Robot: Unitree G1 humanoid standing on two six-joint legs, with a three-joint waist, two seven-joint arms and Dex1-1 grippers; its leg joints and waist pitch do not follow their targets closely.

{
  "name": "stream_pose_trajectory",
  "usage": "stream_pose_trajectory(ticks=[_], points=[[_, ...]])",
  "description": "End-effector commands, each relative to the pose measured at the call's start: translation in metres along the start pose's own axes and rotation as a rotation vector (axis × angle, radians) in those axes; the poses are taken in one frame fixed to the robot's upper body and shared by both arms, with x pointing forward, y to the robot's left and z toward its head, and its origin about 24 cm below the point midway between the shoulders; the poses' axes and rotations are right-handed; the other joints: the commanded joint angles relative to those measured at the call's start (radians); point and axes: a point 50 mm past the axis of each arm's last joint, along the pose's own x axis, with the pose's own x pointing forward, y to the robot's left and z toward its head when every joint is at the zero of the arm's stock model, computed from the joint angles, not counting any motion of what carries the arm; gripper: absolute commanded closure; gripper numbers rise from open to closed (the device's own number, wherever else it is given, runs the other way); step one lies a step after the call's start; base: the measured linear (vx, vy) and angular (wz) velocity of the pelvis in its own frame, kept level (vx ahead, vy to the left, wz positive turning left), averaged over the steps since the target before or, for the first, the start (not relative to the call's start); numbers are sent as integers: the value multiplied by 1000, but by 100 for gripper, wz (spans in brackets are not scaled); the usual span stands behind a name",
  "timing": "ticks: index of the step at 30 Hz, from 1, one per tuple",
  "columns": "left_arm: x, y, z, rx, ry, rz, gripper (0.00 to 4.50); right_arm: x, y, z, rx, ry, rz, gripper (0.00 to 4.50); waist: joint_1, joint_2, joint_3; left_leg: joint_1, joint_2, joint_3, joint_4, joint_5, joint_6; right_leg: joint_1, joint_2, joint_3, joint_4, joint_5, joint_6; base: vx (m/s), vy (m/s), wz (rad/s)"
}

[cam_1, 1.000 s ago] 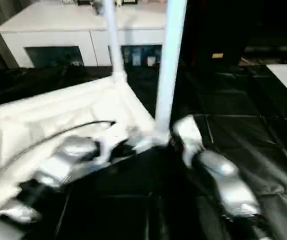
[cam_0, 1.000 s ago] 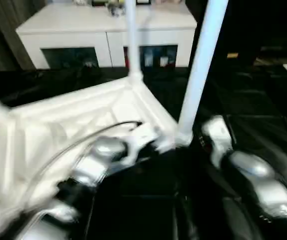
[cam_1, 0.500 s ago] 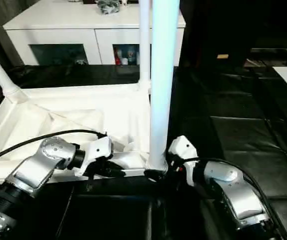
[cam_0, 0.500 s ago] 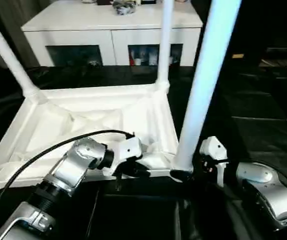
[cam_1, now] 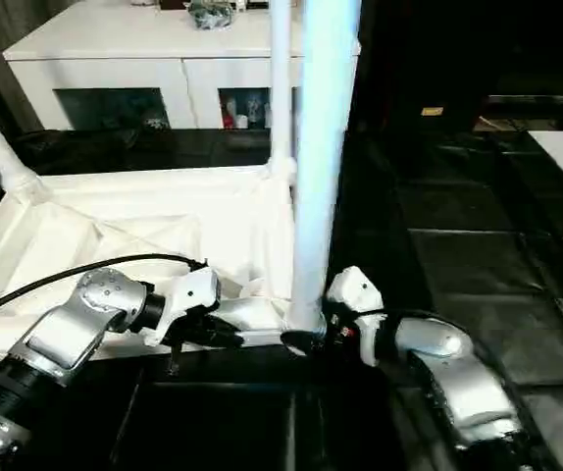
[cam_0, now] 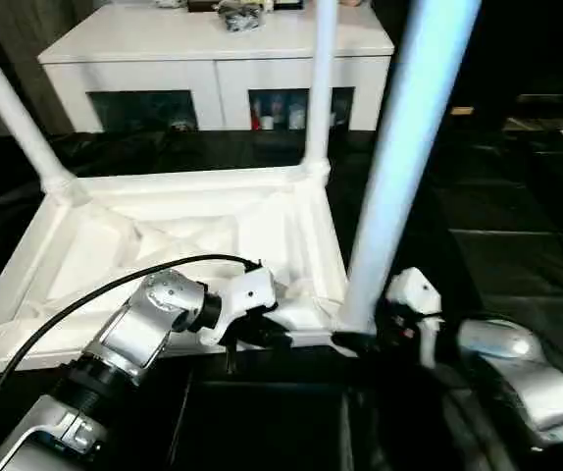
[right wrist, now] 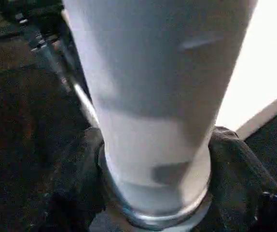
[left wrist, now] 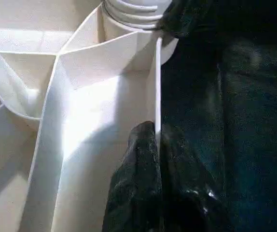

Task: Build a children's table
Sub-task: Rotate leg to tighten

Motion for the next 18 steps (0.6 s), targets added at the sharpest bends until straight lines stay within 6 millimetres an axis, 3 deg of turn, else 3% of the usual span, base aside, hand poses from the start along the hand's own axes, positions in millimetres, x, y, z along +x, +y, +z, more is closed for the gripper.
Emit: stream_pose_trajectory(ticks=[1,3,8,11,13,14,16,18], points=[[17,-8,-17,-79,72,-5,450,1,-19,-7,56,33,-214,174,-5,-11,-28,-1,48,-15,-82,-216,46,33,-54,25,-72,-176,-278,0,0,0],[24,-5,-15,-98,68,50,450,8,-22,-9,106,26,-310,175,-10,-12,-28,7,47,-19,-86,-272,6,26,-55,27,-82,-296,-236,0,0,0],[51,4,0,-203,19,235,450,31,-24,-15,264,26,-578,176,-28,-11,-27,8,42,-23,-90,-314,-27,16,-52,28,-93,-355,-200,0,0,0],[76,5,16,-237,-7,340,450,50,-23,-16,360,30,-763,176,-29,-9,-29,8,42,-26,-92,-328,-30,13,-54,29,-99,-365,-182,0,0,0],[88,4,25,-211,-11,366,450,62,-21,-11,355,28,-813,176,-27,-15,-31,11,40,-25,-91,-331,-34,11,-52,29,-101,-355,-177,0,0,0],[93,3,29,-194,-12,379,450,67,-19,-9,342,26,-827,176,-25,-13,-36,12,40,-23,-88,-305,-33,10,-53,31,-98,-298,-184,0,0,0],[95,3,32,-160,-9,373,450,73,-18,-2,324,-5,-800,176,-21,-14,-32,10,39,-21,-89,-317,-19,12,-50,29,-98,-285,-183,0,0,0],[90,6,31,-133,-2,373,450,71,-21,5,305,-43,-775,176,-21,-14,-33,0,39,-25,-93,-318,-5,19,-53,28,-98,-312,-163,0,0,0]])
